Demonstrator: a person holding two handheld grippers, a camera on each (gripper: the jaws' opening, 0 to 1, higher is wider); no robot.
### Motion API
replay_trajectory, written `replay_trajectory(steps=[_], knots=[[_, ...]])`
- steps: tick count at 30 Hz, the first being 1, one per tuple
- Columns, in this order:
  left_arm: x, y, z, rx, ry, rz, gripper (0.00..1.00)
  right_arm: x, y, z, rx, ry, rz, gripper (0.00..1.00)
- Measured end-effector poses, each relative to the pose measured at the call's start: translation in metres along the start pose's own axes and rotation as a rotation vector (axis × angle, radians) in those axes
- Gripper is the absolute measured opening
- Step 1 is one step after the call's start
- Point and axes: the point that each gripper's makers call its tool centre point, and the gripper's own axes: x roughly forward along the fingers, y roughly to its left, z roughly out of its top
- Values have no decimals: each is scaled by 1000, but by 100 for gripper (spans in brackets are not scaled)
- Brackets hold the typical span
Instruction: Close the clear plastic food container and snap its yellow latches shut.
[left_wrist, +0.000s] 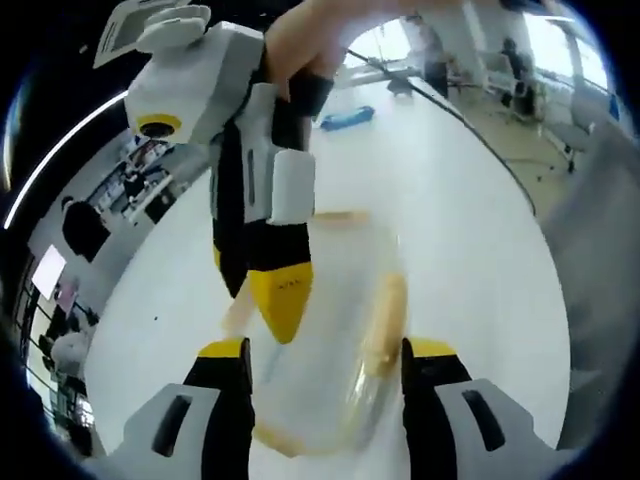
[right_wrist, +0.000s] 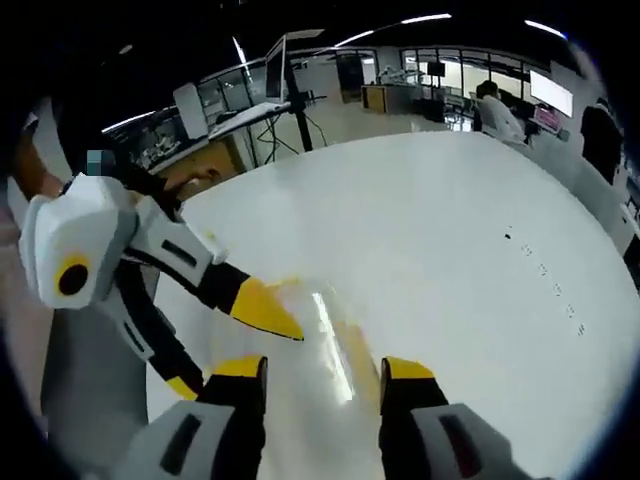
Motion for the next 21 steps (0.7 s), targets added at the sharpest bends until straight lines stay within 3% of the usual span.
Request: replay_trajectory(steps=[2,11,21], knots=[[0,1,1,-30,8,5,57,1,0,-1,16,37,29,42],[2,2,1,-7,46,-25,55,4,-3,-4,50,256,141,34],[4,3,2,10,66,-42,53,8,-3,-6,77,375,198,35]])
